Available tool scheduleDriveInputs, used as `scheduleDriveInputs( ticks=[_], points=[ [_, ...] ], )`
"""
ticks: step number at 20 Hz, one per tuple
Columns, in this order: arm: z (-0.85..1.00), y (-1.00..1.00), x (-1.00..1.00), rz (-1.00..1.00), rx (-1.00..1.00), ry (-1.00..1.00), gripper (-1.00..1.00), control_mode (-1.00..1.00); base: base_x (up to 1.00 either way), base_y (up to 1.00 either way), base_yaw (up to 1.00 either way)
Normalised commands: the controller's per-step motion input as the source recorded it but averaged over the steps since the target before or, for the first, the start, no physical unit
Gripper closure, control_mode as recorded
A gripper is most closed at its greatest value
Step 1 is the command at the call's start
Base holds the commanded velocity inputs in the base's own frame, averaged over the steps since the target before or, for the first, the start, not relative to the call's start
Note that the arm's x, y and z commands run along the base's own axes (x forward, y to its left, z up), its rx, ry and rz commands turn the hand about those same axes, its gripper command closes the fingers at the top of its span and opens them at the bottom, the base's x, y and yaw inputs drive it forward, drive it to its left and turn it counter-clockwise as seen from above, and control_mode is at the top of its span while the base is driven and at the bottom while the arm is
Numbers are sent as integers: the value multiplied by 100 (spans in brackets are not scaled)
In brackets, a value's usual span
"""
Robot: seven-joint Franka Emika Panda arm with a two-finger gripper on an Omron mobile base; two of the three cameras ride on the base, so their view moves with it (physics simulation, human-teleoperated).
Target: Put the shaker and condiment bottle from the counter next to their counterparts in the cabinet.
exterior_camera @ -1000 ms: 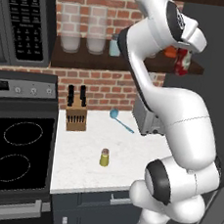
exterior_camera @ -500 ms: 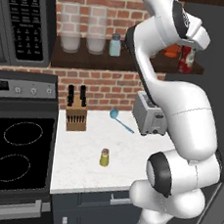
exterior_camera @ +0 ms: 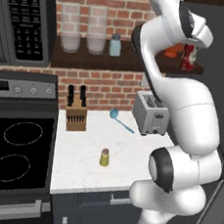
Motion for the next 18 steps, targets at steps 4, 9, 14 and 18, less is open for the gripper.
scheduleDriveInputs(
  ticks=[4, 9, 14, 18],
  points=[
    [0, -7, 6, 5, 0, 0, 100, -100, 0, 0, 0],
    [0, -2, 11, 3, 1, 0, 100, -100, 0, 0, 0],
    [0, 0, 10, 0, 1, 0, 100, -100, 0, 0, 0],
    [-4, 0, 0, 6, 1, 0, 100, -100, 0, 0, 0]
  ],
)
